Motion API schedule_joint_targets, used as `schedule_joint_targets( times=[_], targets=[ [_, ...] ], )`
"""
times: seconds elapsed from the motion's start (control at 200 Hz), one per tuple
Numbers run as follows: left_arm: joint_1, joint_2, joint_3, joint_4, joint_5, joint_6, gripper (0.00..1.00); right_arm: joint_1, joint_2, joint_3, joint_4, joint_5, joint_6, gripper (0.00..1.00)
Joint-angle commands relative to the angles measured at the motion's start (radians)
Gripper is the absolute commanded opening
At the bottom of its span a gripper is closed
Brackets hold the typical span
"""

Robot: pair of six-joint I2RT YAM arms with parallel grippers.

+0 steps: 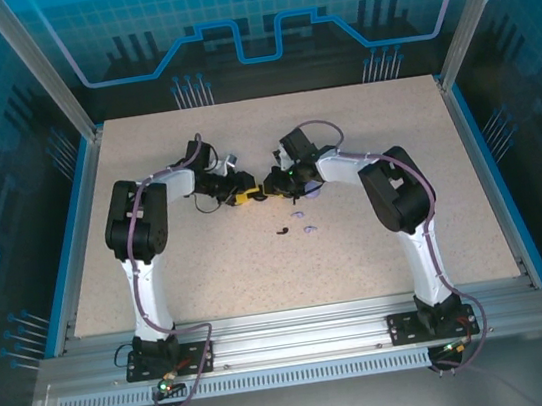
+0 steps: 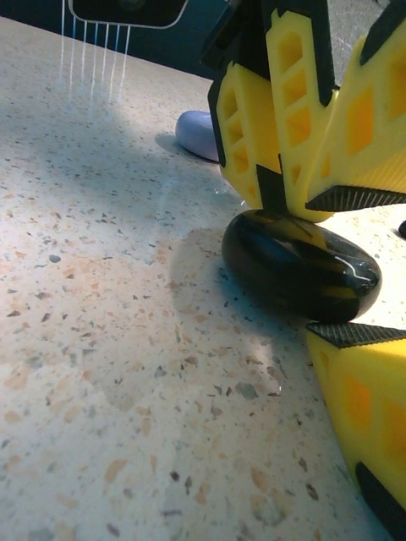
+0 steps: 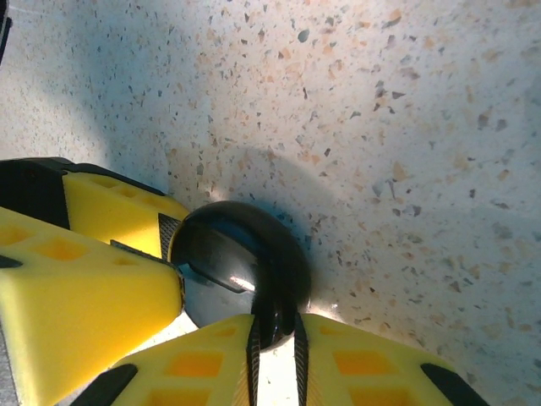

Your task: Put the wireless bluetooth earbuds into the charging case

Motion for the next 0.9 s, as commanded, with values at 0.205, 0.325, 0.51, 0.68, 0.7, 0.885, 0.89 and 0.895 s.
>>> schedule_joint_targets(
  times=[0.205, 0.325, 0.51, 0.68, 0.7, 0.885, 0.89, 0.895],
  targets=[
    [-0.028, 0.009, -0.033, 0.087, 0.1, -0.077, 0.38, -0.002, 0.047, 0.015, 0.001, -0.024, 0.022, 0.21],
    [-0.029, 0.0, -0.035, 0.076, 0.081, -0.069, 0.29, -0.003, 0.032, 0.009, -0.004, -0.02, 0.018, 0.21],
    [-0.027, -0.073, -0.041, 0.056, 0.04, -0.046, 0.17, -0.018, -0.066, -0.038, -0.004, 0.006, 0.002, 0.25],
    [-0.027, -0.179, -0.043, 0.027, 0.031, -0.004, 0.17, -0.044, -0.22, -0.08, -0.034, 0.023, -0.066, 0.32],
    [-0.027, -0.192, -0.043, 0.025, 0.031, 0.001, 0.17, -0.049, -0.237, -0.086, -0.038, 0.021, -0.076, 0.33],
    [-0.027, -0.326, -0.046, 0.002, 0.076, 0.076, 0.17, -0.12, -0.389, -0.133, -0.059, -0.125, -0.205, 0.41],
    [-0.027, -0.328, -0.045, 0.001, 0.077, 0.078, 0.17, -0.123, -0.392, -0.133, -0.061, -0.133, -0.209, 0.41],
    [-0.027, -0.332, -0.045, 0.0, 0.079, 0.079, 0.17, -0.125, -0.396, -0.134, -0.061, -0.141, -0.216, 0.41]
  ],
)
